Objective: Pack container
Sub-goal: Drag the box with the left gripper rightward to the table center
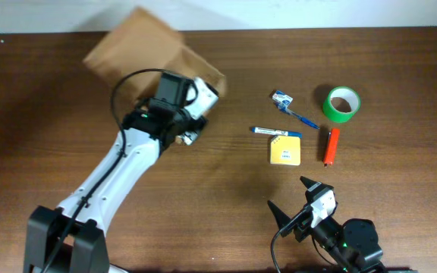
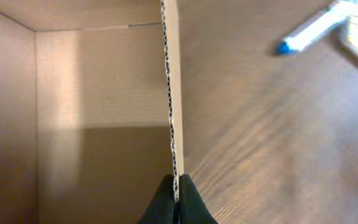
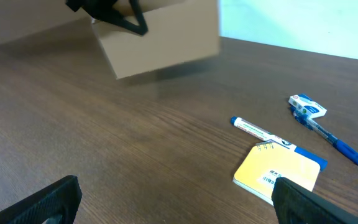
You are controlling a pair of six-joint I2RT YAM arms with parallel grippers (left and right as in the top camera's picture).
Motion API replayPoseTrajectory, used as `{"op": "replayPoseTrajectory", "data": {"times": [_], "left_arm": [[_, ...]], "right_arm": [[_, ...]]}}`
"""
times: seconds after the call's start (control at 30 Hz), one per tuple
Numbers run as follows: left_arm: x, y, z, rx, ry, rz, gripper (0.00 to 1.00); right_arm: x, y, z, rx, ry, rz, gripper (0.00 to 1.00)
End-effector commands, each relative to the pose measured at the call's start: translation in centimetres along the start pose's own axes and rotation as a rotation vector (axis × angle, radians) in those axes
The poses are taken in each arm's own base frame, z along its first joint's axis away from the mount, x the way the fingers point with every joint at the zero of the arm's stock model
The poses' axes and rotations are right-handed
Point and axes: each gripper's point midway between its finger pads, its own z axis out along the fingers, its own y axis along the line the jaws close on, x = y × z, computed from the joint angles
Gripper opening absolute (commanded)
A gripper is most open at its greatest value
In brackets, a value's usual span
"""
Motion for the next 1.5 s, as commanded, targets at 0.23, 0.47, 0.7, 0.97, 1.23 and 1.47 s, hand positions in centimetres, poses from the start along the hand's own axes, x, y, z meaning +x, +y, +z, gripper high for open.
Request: {"op": "replayPoseTrajectory", "data": {"times": [0.23, 0.47, 0.7, 0.97, 1.23, 1.47], "left_arm": [[-0.9, -4.3, -1.3, 0.175, -0.076, 0.510, 0.01], [2.6, -5.9, -1.8, 0.283, 0.028, 0.634, 0.01], [4.0, -4.9, -2.1, 0.303, 0.046, 0.657, 0.01], [3.6, -4.2, -3.4, 0.412, -0.124, 0.553, 0.01], [4.0, -4.4, -3.7, 0.437, -0.124, 0.529, 0.02], [5.7, -5.5, -4.3, 0.499, -0.080, 0.580, 0.01]], "right_arm": [[0.2, 0.0, 0.1, -0.001, 0.002, 0.009, 0.99], [0.2, 0.0, 0.1, -0.001, 0.002, 0.009, 0.99], [0.2, 0.0, 0.1, -0.001, 0.002, 0.009, 0.99], [0.2, 0.0, 0.1, -0.001, 0.002, 0.009, 0.99], [0.2, 0.0, 0.1, -0.001, 0.002, 0.009, 0.99], [0.2, 0.0, 0.1, -0.001, 0.002, 0.009, 0.99]]}}
